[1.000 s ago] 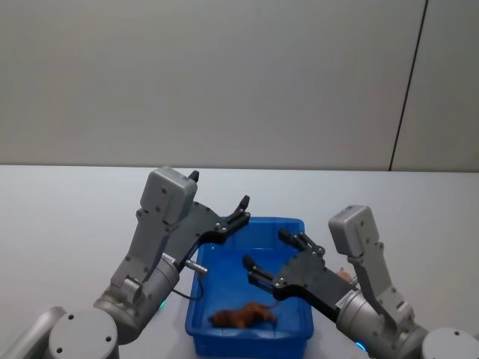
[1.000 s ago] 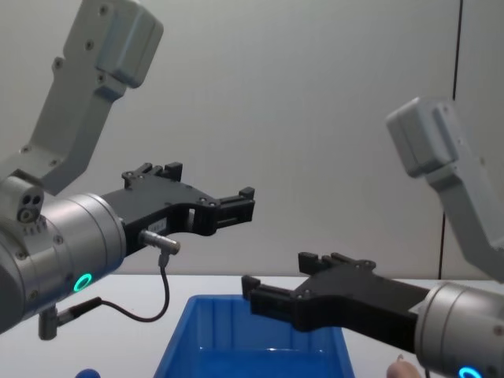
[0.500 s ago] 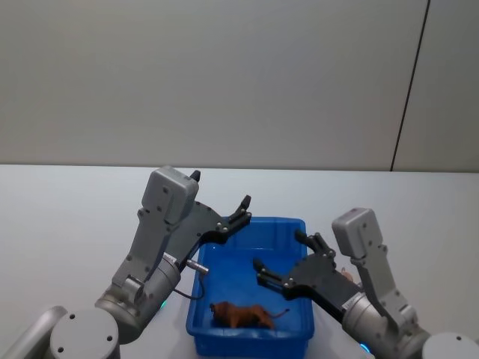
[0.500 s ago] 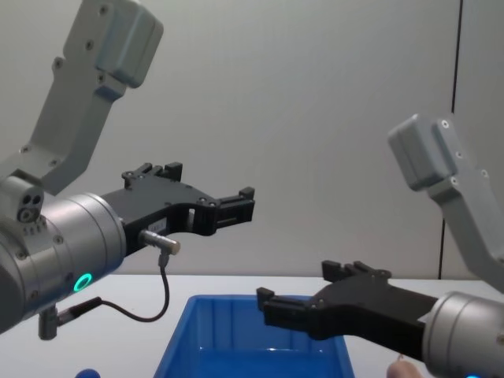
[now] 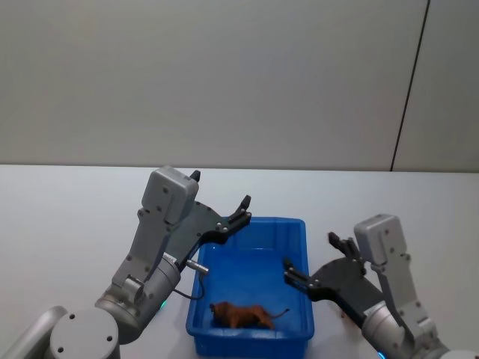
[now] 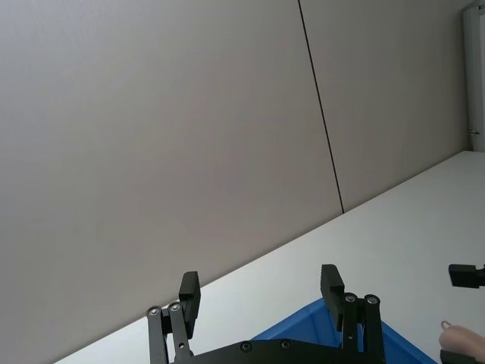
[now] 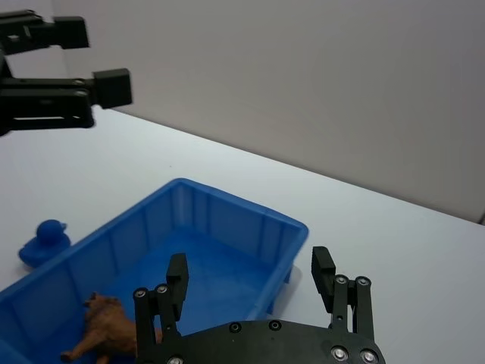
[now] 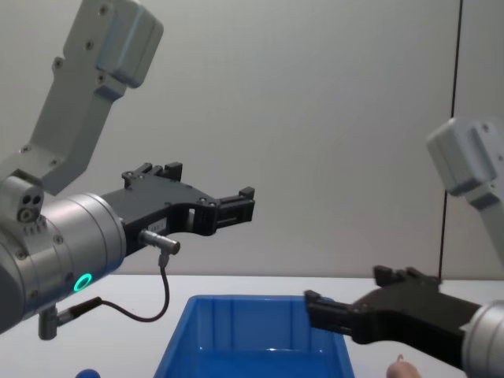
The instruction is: Pick up the two dolls from the table and place them into the box.
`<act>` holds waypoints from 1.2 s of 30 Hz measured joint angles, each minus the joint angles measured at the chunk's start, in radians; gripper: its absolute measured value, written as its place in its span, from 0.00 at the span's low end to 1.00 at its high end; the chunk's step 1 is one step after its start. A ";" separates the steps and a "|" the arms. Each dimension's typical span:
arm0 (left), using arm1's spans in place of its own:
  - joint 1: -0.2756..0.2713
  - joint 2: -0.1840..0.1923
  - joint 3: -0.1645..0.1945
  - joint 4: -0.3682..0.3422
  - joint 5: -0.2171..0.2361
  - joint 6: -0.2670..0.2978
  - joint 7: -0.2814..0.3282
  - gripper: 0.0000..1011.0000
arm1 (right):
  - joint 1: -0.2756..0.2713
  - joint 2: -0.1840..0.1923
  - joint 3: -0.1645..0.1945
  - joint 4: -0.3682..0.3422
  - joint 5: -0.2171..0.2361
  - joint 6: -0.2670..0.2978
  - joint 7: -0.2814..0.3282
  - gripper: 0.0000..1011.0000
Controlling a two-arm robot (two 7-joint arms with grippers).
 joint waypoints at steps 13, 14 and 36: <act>0.000 0.000 0.000 0.000 0.000 0.000 0.000 0.99 | -0.058 0.016 0.009 -0.048 -0.010 0.067 -0.157 0.99; 0.000 0.000 0.000 0.000 0.000 0.000 0.000 0.99 | -0.060 0.016 0.010 -0.049 -0.010 0.070 -0.163 0.99; 0.000 0.000 0.000 0.000 0.000 0.000 0.000 0.99 | -0.065 -0.003 0.017 0.008 0.000 0.115 -0.233 0.99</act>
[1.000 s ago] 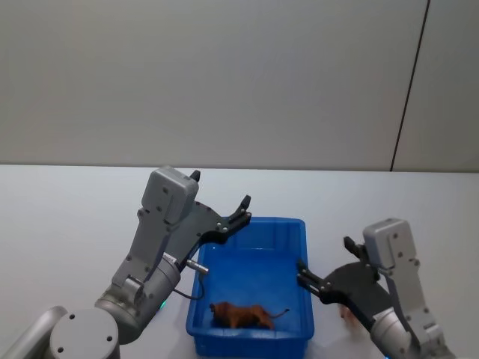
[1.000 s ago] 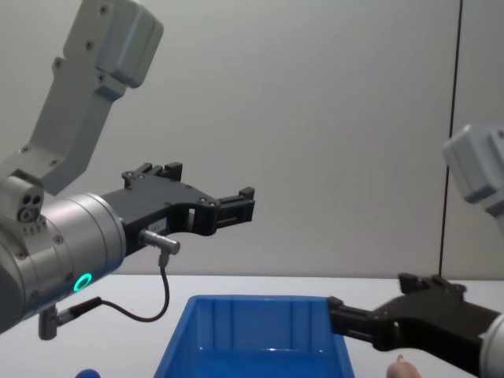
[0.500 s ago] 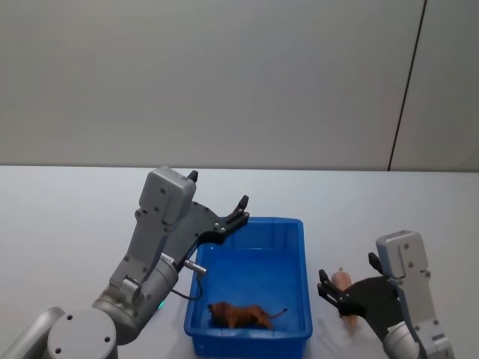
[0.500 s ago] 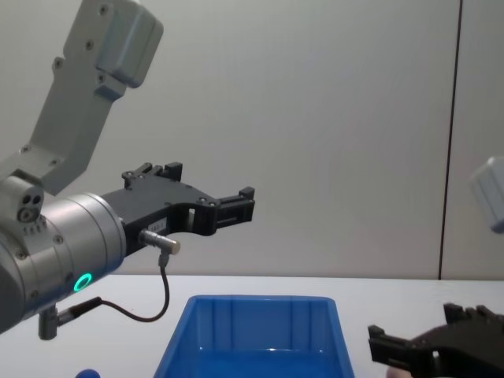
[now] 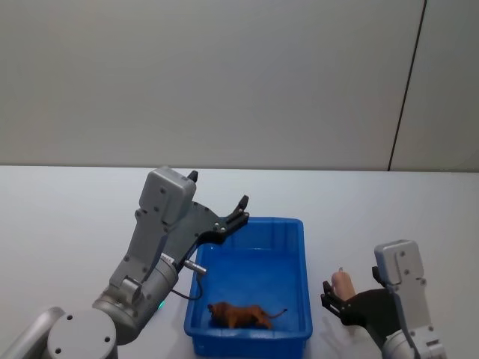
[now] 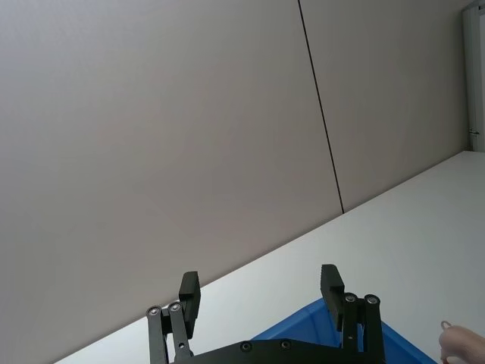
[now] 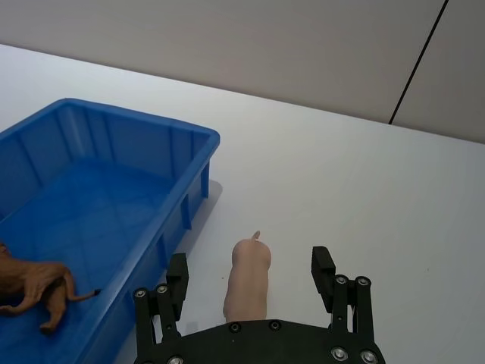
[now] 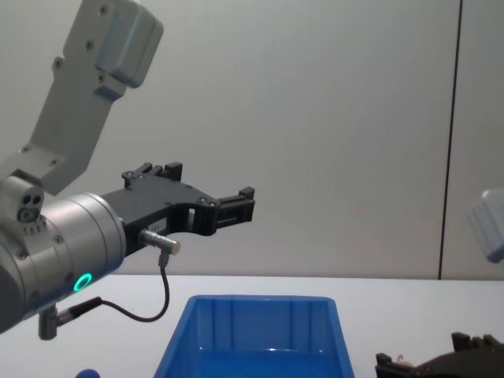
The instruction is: Pick up the two dolls from the table and place them into the box.
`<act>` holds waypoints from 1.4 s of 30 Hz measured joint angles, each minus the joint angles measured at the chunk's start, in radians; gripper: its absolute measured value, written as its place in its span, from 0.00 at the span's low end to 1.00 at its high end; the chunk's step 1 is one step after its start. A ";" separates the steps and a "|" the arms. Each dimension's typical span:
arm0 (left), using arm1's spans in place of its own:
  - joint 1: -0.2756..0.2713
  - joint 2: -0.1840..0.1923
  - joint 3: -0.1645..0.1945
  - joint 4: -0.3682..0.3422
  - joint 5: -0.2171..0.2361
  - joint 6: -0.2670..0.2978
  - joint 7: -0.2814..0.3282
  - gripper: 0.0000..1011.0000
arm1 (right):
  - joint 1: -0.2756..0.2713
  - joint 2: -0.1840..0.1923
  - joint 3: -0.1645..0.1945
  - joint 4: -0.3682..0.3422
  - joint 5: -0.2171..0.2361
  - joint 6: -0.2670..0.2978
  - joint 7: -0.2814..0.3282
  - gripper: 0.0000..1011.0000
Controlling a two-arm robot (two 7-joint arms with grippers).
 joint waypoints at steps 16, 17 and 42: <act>0.000 0.000 0.000 0.000 0.000 0.000 0.000 0.99 | 0.024 -0.030 -0.001 0.067 0.006 0.018 -0.025 0.99; 0.000 0.000 0.000 0.000 0.000 0.000 0.000 0.99 | 0.025 -0.032 -0.001 0.071 0.007 0.019 -0.026 0.99; 0.000 0.000 0.000 0.000 0.000 0.000 0.000 0.99 | 0.059 -0.067 0.007 0.138 0.040 0.059 -0.048 0.42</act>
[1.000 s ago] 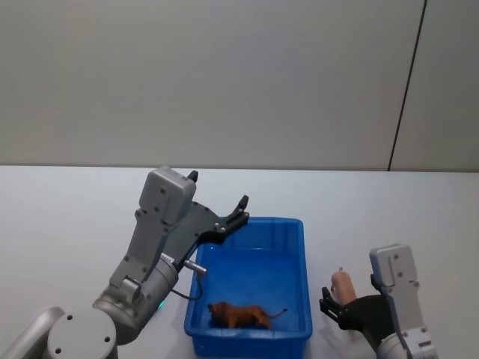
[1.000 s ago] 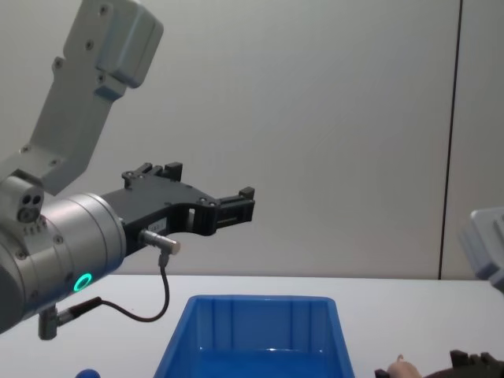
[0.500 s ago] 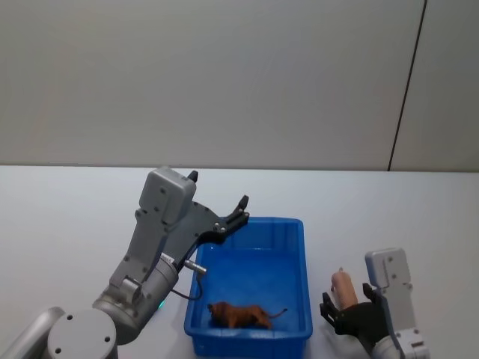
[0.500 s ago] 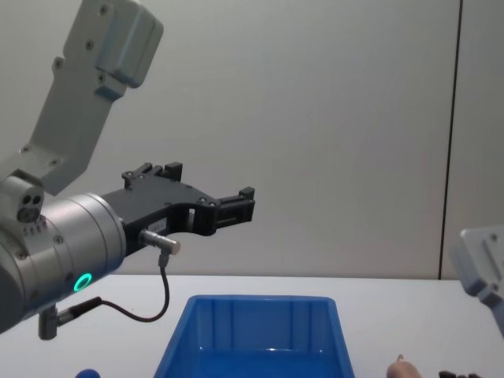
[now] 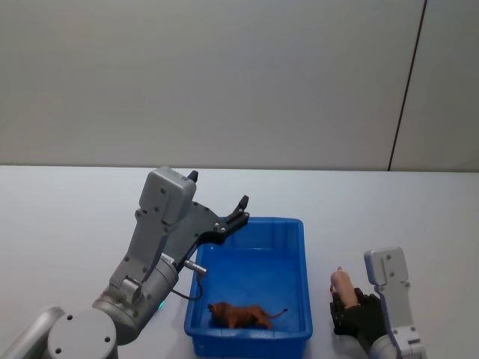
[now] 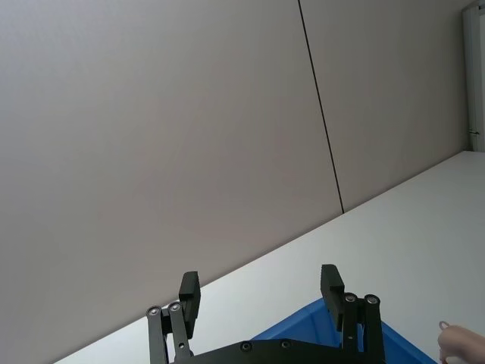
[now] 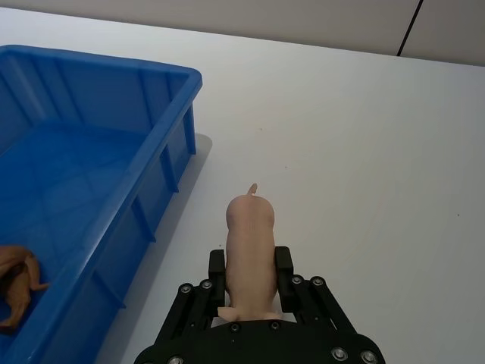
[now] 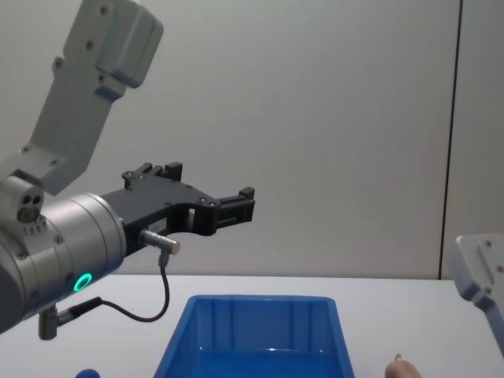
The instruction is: Pick up the two dolls from the table and place them into the box.
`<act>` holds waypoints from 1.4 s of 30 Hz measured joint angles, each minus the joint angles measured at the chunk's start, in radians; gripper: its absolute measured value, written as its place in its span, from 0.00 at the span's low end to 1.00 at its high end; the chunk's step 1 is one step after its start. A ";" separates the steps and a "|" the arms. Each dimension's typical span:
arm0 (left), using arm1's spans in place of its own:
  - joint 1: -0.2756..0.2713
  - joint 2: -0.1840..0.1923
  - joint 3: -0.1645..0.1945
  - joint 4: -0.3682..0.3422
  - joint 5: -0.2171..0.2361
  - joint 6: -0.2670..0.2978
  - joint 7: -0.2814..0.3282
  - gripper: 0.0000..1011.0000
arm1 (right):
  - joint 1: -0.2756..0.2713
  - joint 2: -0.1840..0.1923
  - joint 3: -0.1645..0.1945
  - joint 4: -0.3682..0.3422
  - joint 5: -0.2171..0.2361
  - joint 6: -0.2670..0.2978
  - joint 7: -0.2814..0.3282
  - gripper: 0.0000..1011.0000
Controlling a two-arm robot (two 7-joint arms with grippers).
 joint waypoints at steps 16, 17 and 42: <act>0.000 0.000 0.000 0.000 0.000 0.000 0.000 0.99 | -0.003 0.000 -0.001 -0.068 -0.039 -0.070 0.018 0.36; 0.000 0.000 0.000 0.000 0.000 0.000 0.000 0.99 | -0.003 0.000 -0.001 -0.071 -0.040 -0.075 0.022 0.36; 0.000 0.000 0.000 0.000 0.000 0.000 0.000 0.99 | 0.055 -0.017 -0.012 -0.114 -0.028 -0.105 0.256 0.50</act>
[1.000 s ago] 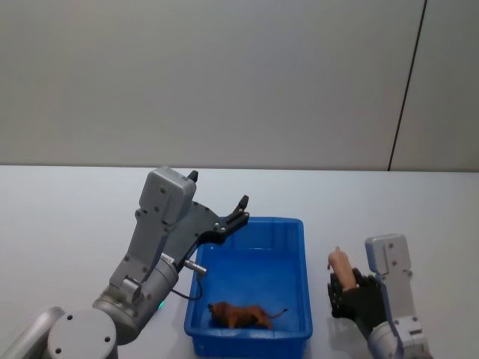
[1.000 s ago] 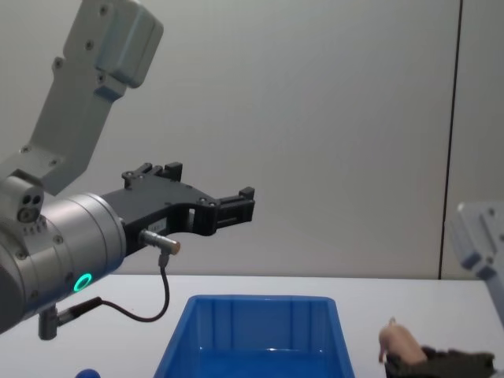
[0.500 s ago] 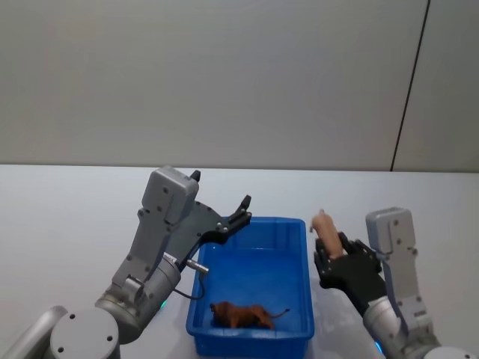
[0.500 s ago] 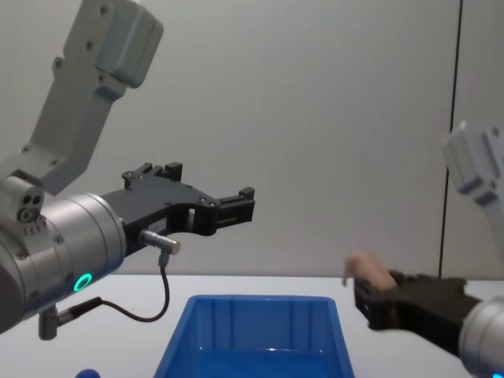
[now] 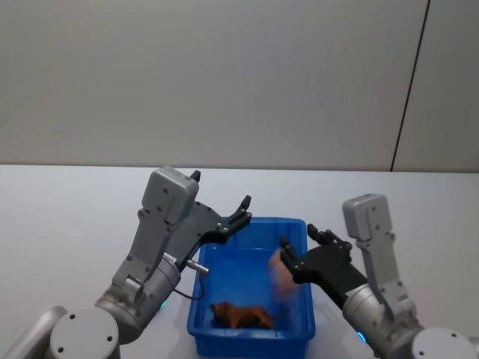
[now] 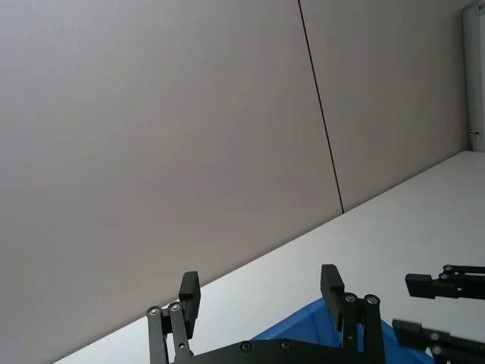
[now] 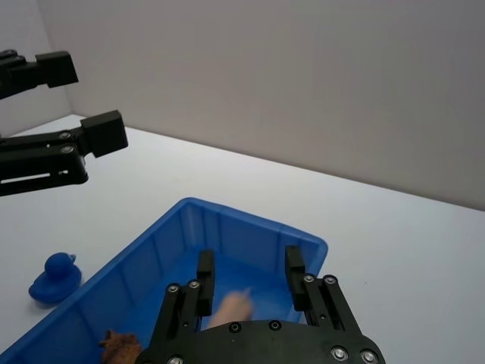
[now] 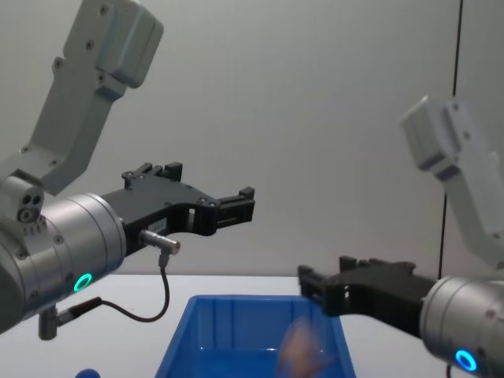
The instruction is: Pick up the two dolls from the table and place them into the box.
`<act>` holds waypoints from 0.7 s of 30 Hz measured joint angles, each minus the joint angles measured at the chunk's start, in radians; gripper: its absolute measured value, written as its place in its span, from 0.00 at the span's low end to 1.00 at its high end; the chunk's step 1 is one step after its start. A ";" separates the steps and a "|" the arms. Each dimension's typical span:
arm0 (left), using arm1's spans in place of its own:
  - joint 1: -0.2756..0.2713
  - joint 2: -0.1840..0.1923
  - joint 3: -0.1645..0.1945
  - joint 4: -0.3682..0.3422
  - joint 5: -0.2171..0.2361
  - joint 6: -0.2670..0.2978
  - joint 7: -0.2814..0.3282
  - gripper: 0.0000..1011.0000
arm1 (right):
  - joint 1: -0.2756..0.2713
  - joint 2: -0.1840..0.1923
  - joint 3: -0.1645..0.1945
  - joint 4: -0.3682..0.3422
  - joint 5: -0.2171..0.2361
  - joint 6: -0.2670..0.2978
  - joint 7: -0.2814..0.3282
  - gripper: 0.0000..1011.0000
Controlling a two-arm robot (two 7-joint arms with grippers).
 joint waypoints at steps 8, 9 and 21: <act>0.000 0.000 0.000 0.000 0.000 0.000 0.000 0.99 | 0.023 -0.013 -0.007 0.037 -0.005 0.032 0.037 0.74; 0.000 0.000 0.000 0.000 0.000 0.000 0.000 0.99 | 0.026 -0.016 -0.009 0.044 -0.006 0.036 0.041 0.79; 0.000 0.000 0.000 0.000 0.000 0.000 0.000 0.99 | 0.031 -0.021 -0.012 0.053 -0.017 0.049 0.020 0.99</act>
